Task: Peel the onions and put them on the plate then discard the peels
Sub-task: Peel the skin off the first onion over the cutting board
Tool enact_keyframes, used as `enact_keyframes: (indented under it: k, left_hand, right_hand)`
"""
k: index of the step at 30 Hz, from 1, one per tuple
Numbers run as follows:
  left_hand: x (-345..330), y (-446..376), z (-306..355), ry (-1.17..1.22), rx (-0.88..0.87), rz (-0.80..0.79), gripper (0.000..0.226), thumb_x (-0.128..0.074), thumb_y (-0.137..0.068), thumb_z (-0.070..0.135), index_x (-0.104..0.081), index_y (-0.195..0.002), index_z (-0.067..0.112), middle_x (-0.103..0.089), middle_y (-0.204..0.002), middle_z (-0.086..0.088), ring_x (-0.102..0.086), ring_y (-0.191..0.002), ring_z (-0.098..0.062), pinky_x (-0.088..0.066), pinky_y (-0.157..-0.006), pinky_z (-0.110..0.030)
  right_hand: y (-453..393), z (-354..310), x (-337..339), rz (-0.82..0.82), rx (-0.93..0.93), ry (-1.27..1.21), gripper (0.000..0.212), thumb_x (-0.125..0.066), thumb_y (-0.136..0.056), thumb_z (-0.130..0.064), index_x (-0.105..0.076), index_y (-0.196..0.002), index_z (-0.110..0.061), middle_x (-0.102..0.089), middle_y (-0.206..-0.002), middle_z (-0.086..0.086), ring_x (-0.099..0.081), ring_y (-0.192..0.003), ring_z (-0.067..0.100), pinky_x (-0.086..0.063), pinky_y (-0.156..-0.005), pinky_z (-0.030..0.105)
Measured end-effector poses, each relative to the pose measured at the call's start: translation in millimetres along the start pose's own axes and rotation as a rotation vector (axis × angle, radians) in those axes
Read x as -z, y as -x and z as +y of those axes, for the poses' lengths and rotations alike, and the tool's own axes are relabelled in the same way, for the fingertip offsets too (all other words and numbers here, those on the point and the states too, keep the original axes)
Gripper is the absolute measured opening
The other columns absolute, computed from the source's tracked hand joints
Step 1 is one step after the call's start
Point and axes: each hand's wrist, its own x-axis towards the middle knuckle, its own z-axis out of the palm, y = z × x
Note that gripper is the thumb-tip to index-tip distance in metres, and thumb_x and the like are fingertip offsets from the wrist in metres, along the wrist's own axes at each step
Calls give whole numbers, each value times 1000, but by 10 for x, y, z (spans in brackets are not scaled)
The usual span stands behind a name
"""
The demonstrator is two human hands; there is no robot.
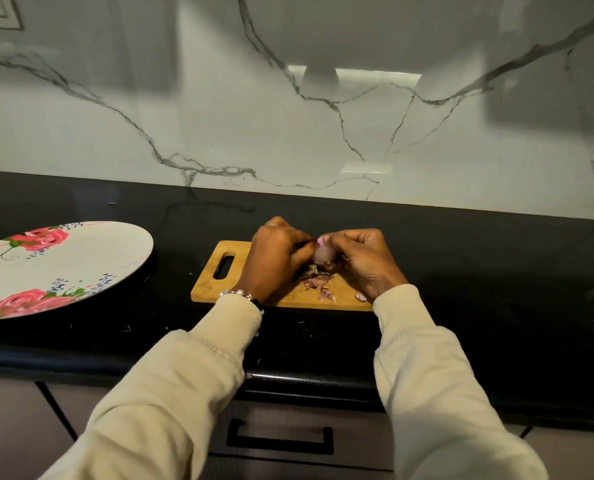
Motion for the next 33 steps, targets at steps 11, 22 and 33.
enact_keyframes:
  k: [11,22,33]
  left_hand:
    - [-62,-22,13,-291,-65,48,13,-67,-83,20,-70,-78,9,-66,-72,-6,-56,-75,-24,-41,-62,-33]
    - [-36,-49,42,78,225,22,7,-52,-90,18,-49,-84,21,-44,-76,16,-45,-80,-15,-40,-75,-41]
    - [4,-86,40,321,442,112,11,-45,-98,11,-56,-97,8,-58,-89,-3,-55,-75,-14,-46,-61,-20]
  right_hand:
    - [19,-8,-14,-4,-10,-24,11,-66,-88,1,-75,-81,5,-70,-83,24,-67,-77,31,-56,-70,40]
    - [123,-130,-38,-41,19,-191,12,-63,-89,1,-73,-84,2,-72,-78,18,-70,-71,25,-60,-65,38]
    - [153,-178,-15,-193,76,-324,28,-45,-92,9,-73,-88,4,-74,-89,16,-69,-81,22,-59,-71,34]
